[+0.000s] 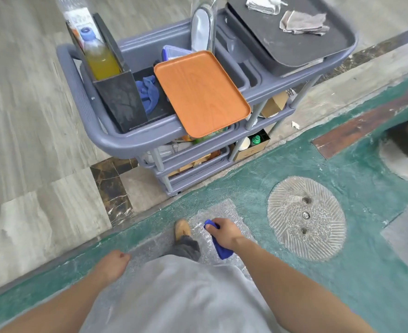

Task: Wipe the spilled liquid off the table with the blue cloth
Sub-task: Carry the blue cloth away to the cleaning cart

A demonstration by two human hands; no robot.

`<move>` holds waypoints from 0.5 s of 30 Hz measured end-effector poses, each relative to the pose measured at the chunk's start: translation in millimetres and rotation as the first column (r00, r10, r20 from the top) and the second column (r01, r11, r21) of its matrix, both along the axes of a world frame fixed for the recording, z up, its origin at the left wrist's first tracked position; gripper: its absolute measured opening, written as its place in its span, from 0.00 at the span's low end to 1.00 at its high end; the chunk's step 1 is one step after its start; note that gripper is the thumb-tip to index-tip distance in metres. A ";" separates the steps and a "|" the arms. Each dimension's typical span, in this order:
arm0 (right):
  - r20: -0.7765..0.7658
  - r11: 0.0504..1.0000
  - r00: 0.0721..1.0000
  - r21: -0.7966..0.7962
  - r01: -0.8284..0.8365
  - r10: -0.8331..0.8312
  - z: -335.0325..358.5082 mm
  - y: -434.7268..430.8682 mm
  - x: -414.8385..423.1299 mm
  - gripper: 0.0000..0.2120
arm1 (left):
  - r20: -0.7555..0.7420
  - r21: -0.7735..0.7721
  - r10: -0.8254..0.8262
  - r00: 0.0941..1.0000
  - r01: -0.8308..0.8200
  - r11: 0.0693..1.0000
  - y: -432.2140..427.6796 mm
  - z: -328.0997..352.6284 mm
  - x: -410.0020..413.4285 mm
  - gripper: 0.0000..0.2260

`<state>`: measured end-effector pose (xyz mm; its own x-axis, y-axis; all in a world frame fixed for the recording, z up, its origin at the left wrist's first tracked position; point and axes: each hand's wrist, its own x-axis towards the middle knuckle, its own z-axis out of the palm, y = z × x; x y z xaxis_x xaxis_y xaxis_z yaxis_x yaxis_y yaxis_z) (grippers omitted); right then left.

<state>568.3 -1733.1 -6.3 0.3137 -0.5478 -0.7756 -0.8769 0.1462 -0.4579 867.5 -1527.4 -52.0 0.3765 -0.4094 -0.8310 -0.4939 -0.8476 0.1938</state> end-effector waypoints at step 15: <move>-0.293 0.999 0.955 -0.044 0.027 -0.039 -14.1 -162.0 -99.7 0.17 | -0.143 -0.344 0.019 0.990 -0.068 0.936 -235.6 51.0 -69.0 0.16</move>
<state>468.6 -1895.1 -20.4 0.0564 -0.5855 -0.8087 -0.9686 0.1644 -0.1866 798.5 -1763.0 -1.1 0.2950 -0.6671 -0.6841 -0.4066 -0.7355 0.5419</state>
